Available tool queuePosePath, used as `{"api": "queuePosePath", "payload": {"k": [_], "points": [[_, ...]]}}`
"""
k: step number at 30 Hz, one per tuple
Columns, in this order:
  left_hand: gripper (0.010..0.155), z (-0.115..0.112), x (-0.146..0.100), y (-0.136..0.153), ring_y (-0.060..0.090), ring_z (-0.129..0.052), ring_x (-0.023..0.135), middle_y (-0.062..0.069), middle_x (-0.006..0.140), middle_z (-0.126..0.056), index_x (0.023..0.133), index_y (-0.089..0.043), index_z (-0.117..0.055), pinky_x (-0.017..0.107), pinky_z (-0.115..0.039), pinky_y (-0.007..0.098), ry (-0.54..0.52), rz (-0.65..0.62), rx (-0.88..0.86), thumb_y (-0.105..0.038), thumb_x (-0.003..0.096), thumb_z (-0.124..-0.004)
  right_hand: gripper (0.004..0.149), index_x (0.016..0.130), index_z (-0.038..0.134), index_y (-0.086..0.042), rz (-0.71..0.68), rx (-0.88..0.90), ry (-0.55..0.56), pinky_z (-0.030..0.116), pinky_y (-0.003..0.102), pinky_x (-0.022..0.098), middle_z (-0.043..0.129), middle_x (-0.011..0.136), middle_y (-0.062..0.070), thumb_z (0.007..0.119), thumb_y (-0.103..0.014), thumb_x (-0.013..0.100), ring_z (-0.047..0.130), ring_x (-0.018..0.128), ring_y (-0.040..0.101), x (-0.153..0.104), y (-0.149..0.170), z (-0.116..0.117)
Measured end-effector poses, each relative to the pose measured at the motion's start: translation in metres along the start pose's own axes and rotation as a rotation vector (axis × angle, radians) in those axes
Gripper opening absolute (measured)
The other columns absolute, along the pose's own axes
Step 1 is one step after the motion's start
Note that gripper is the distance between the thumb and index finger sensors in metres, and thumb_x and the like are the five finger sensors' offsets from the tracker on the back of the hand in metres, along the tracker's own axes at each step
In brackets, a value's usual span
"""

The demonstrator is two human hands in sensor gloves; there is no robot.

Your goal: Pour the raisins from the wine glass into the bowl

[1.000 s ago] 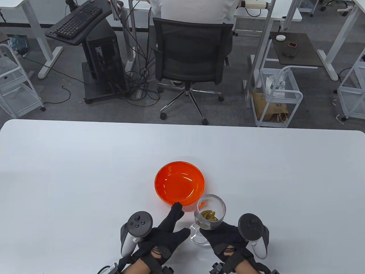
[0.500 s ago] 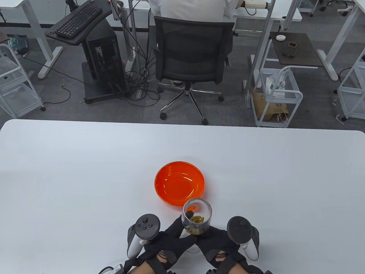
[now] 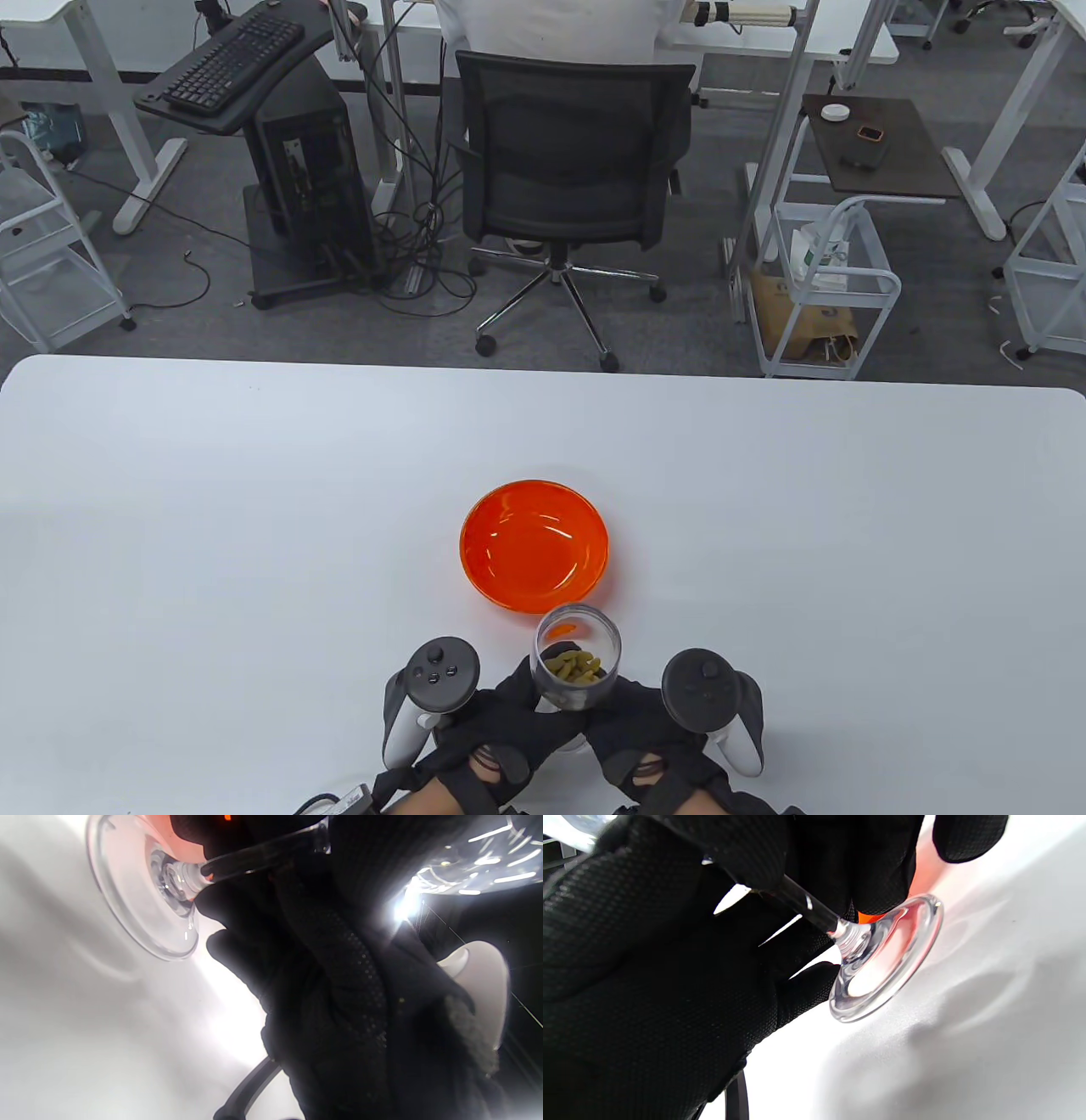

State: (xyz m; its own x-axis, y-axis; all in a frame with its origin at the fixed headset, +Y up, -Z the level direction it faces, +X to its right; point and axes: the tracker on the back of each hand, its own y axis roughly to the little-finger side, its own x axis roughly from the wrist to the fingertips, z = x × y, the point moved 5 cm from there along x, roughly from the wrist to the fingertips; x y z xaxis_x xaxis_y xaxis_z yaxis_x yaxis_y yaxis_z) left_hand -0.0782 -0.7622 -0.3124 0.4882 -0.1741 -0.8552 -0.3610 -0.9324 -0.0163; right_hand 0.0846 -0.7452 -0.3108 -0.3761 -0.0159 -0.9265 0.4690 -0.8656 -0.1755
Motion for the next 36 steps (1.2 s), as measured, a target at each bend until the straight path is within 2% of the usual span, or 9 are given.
{"api": "queuePosePath", "payload": {"k": [11, 15, 23, 31, 36], "points": [[0.066, 0.002, 0.001, 0.003, 0.042, -0.048, 0.111, 0.006, 0.121, -0.048, 0.101, -0.040, -0.054, 0.075, -0.040, 0.067, 0.003, 0.002, -0.046, -0.038, 0.0429, -0.086, 0.038, 0.092, 0.077, -0.015, 0.014, -0.006, -0.030, 0.052, 0.073, 0.068, 0.077, 0.101, 0.022, 0.079, -0.023, 0.055, 0.077, 0.089, 0.051, 0.000, 0.002, 0.004], [0.059, 0.007, 0.001, 0.004, 0.040, -0.053, 0.110, 0.005, 0.119, -0.055, 0.097, -0.040, -0.062, 0.075, -0.046, 0.067, -0.017, -0.005, -0.046, -0.033, 0.0433, -0.085, 0.039, 0.093, 0.076, -0.015, 0.008, -0.021, -0.057, 0.051, 0.073, 0.068, 0.076, 0.102, 0.022, 0.079, -0.022, 0.055, 0.076, 0.089, 0.051, 0.001, 0.001, 0.007], [0.057, 0.011, 0.002, 0.004, 0.039, -0.057, 0.109, 0.004, 0.117, -0.060, 0.095, -0.039, -0.067, 0.075, -0.049, 0.066, -0.034, -0.031, -0.048, -0.032, 0.0419, -0.088, 0.041, 0.095, 0.074, -0.015, -0.017, -0.056, -0.080, 0.050, 0.073, 0.068, 0.074, 0.104, 0.022, 0.078, -0.023, 0.055, 0.073, 0.091, 0.052, 0.002, -0.001, 0.008], [0.054, 0.019, -0.001, 0.000, 0.038, -0.058, 0.109, 0.004, 0.116, -0.063, 0.093, -0.038, -0.071, 0.075, -0.049, 0.066, -0.085, -0.048, -0.048, -0.033, 0.0417, -0.088, 0.046, 0.099, 0.072, -0.019, -0.048, -0.095, -0.087, 0.048, 0.074, 0.068, 0.071, 0.106, 0.024, 0.079, -0.032, 0.056, 0.069, 0.092, 0.056, 0.002, -0.003, 0.005], [0.053, 0.024, -0.003, 0.000, 0.037, -0.061, 0.108, 0.003, 0.114, -0.066, 0.092, -0.037, -0.072, 0.075, -0.049, 0.066, -0.114, -0.046, -0.043, -0.033, 0.0417, -0.088, 0.052, 0.099, 0.071, -0.014, -0.075, -0.110, -0.072, 0.047, 0.075, 0.068, 0.070, 0.107, 0.024, 0.080, -0.039, 0.054, 0.066, 0.093, 0.057, 0.001, -0.006, -0.001]]}}
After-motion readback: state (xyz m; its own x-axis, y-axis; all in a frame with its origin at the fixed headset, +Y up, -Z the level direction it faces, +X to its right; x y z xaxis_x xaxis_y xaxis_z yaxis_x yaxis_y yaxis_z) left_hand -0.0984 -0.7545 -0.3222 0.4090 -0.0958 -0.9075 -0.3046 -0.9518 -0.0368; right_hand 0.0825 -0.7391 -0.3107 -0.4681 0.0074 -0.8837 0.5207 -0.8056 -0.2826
